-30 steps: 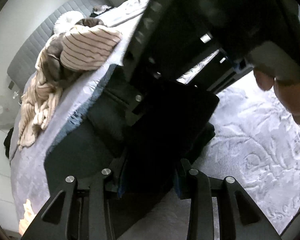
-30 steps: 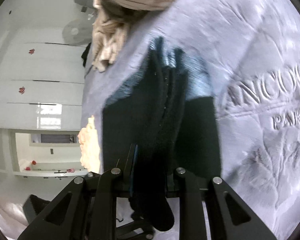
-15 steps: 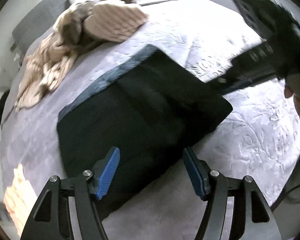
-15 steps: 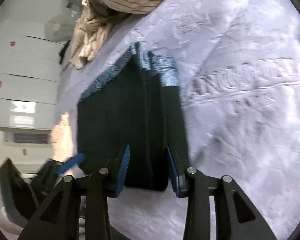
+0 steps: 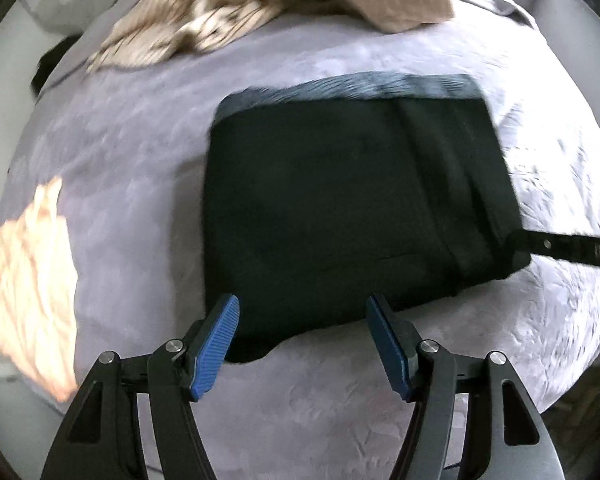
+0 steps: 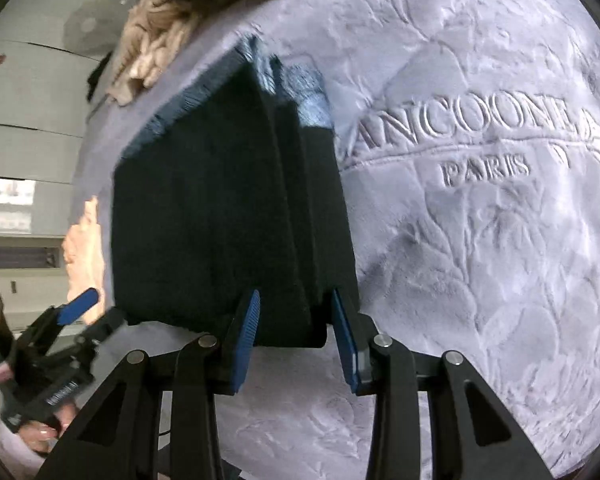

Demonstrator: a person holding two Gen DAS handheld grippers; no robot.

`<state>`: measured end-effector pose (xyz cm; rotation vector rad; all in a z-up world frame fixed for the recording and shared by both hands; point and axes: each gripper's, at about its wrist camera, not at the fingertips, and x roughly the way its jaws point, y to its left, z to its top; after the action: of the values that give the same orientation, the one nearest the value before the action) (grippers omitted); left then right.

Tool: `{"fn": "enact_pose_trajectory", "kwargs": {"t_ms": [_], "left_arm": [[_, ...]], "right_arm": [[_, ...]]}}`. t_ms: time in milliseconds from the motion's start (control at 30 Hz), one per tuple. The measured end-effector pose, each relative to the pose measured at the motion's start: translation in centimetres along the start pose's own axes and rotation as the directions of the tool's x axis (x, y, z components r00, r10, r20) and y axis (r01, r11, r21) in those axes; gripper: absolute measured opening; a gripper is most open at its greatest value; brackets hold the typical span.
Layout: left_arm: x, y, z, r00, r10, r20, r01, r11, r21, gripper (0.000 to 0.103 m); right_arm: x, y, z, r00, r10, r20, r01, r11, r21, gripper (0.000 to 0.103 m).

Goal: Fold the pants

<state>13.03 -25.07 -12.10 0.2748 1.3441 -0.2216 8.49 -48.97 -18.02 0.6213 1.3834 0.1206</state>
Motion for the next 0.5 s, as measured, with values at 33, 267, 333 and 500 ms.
{"fn": "enact_pose_trajectory", "kwargs": {"t_ms": [33, 267, 333, 500], "left_arm": [[0.1, 0.4, -0.2, 1.0, 0.011, -0.012, -0.012, 1.0, -0.018, 0.067], [-0.5, 1.5, -0.6, 1.0, 0.024, -0.004, -0.024, 0.998, -0.059, 0.094], [-0.5, 1.5, -0.4, 1.0, 0.022, 0.003, -0.021, 0.999, -0.046, 0.094], [0.4, 2.3, 0.0, 1.0, 0.005, -0.016, -0.006, 0.998, -0.058, 0.094]], "right_arm": [[0.0, 0.0, -0.1, 1.0, -0.008, -0.001, 0.008, 1.0, -0.006, 0.04], [-0.4, 0.7, -0.6, 1.0, -0.023, 0.004, 0.023, 1.0, 0.007, 0.04], [-0.7, 0.8, -0.7, 0.999, -0.031, 0.014, 0.031, 0.999, 0.015, 0.04], [-1.1, 1.2, -1.4, 0.997, -0.067, 0.026, 0.067, 0.998, 0.023, 0.041]]}}
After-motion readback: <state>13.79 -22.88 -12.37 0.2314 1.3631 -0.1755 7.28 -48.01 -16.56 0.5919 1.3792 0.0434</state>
